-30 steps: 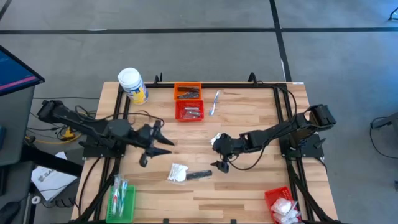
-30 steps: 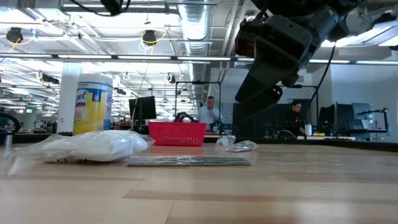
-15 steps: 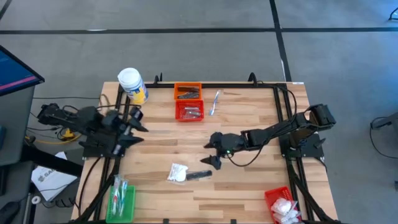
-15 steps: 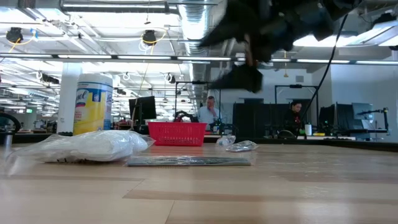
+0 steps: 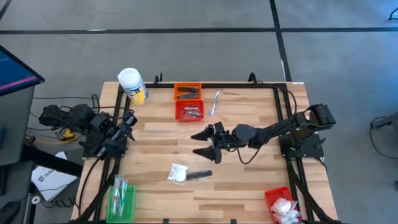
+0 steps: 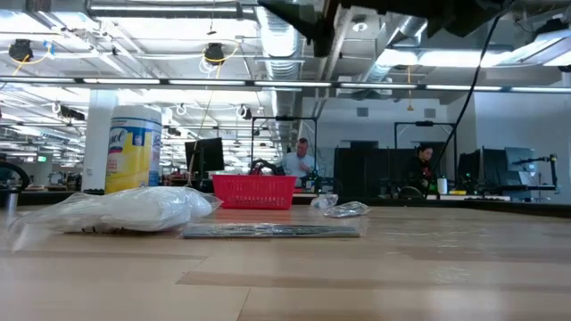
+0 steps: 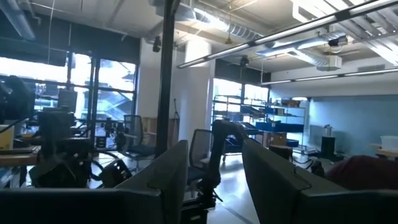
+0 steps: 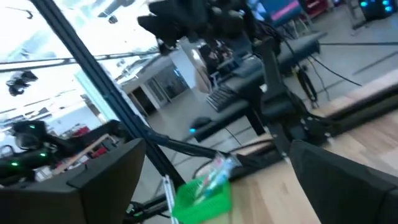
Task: Pick & Place Travel size toiletries
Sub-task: Put the nail cutter into the top red basket
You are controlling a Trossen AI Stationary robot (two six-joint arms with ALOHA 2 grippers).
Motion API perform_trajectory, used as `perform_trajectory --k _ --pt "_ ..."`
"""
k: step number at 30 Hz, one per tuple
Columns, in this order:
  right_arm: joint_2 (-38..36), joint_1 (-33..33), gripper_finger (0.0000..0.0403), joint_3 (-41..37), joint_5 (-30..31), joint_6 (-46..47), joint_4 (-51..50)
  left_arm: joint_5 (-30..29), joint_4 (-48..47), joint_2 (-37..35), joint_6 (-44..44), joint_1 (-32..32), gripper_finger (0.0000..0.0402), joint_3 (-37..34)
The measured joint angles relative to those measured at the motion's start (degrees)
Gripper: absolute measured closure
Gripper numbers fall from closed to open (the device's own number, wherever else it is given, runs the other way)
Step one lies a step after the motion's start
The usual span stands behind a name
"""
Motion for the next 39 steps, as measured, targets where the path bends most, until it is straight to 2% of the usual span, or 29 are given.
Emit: perform_trajectory --k 10,15,19,23,29,39 --pt "0.0 0.5 0.0012 7.7 -0.1 -3.2 0.9 0.0 0.3 0.0 0.0 0.0 0.0254 0.0" --pt "0.0 0.7 0.0015 14.3 -3.2 -3.5 -6.8 0.0 0.3 0.0 0.0 0.0 0.0254 0.0" --pt "0.0 1.6 0.0017 20.9 -6.1 -5.0 -17.8 0.0 0.2 0.0 0.0 0.0 0.0254 0.0" --pt "0.0 3.0 0.0018 31.2 -6.9 -11.8 -40.7 0.0 -0.2 0.0 0.0 0.0 0.0254 0.0" --pt "0.7 4.7 0.0037 41.9 -0.1 -19.5 -69.3 0.0 -0.4 0.1 0.0 0.0 0.0254 0.0" --pt "1.9 5.5 0.0091 43.2 6.8 -29.2 -86.2 -0.1 -0.3 0.1 0.5 0.0 0.0254 0.0"
